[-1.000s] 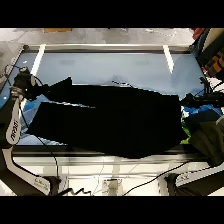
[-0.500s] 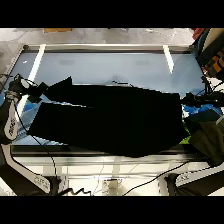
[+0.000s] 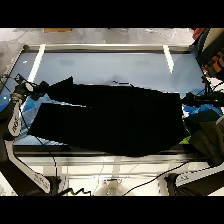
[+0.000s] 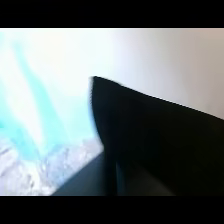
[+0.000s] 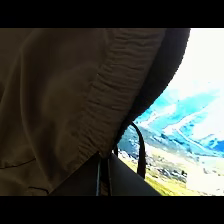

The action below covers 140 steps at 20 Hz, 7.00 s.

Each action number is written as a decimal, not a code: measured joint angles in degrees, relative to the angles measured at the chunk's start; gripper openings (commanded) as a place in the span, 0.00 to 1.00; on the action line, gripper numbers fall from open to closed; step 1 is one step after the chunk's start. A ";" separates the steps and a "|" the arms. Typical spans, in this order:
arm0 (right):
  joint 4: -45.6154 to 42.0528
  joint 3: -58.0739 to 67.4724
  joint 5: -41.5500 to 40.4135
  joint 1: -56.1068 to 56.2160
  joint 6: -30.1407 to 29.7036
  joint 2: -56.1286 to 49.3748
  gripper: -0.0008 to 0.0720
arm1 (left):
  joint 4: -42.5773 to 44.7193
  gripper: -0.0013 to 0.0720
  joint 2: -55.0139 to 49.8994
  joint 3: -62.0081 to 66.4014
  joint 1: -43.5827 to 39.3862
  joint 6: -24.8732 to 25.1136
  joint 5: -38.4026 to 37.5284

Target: Fold the clothes and pants, and hang the long-sleeved shirts on hangers.

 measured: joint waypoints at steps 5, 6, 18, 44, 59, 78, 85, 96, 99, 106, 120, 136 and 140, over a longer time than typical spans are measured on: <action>0.00 0.00 -0.09 0.00 0.02 0.00 0.04 | -0.70 0.03 -0.63 0.02 -0.57 0.00 1.88; 0.02 0.00 -0.31 0.00 0.00 0.00 0.04 | -1.27 0.03 -0.46 0.02 -0.83 0.00 2.10; 2.97 0.00 -9.97 0.81 0.11 0.00 0.04 | 0.76 0.03 12.09 6.91 -5.53 7.54 22.29; -1.33 0.00 -10.78 2.05 0.48 0.00 0.04 | 22.93 0.03 17.68 4.15 -7.96 25.83 5.79; -1.22 0.00 -9.64 2.05 0.63 0.00 0.04 | 25.05 0.03 10.82 -14.71 -2.99 27.30 -13.44; -1.14 0.07 -13.05 2.05 0.76 0.00 0.88 | 22.49 0.99 16.02 -14.21 -3.08 12.72 3.06; -6.27 2.36 -10.45 1.20 12.04 2.12 0.80 | 22.88 0.03 31.87 -14.21 -2.89 13.27 -4.74; -18.03 -4.37 9.22 -6.82 18.16 21.81 0.34 | 25.83 0.03 41.48 -19.17 6.05 32.37 -26.69; -16.81 -17.09 9.01 -12.20 16.11 29.86 0.37 | 21.24 0.03 42.34 -23.32 8.79 36.85 -29.11; -8.94 -42.36 -1.51 -19.10 14.56 38.14 0.65 | -1.62 0.17 42.84 -26.71 14.10 56.94 -33.70; 6.03 -49.72 -19.69 -16.26 5.57 29.81 0.32 | -9.68 0.69 37.29 -27.87 18.10 58.55 -43.12; 8.35 -49.77 -24.37 -10.93 0.07 36.87 0.04 | -25.18 0.70 37.31 -48.83 37.09 65.51 -34.97; 8.31 -49.77 -24.28 -10.93 -0.02 37.33 0.04 | -28.74 0.69 37.16 -52.83 37.77 68.72 -28.00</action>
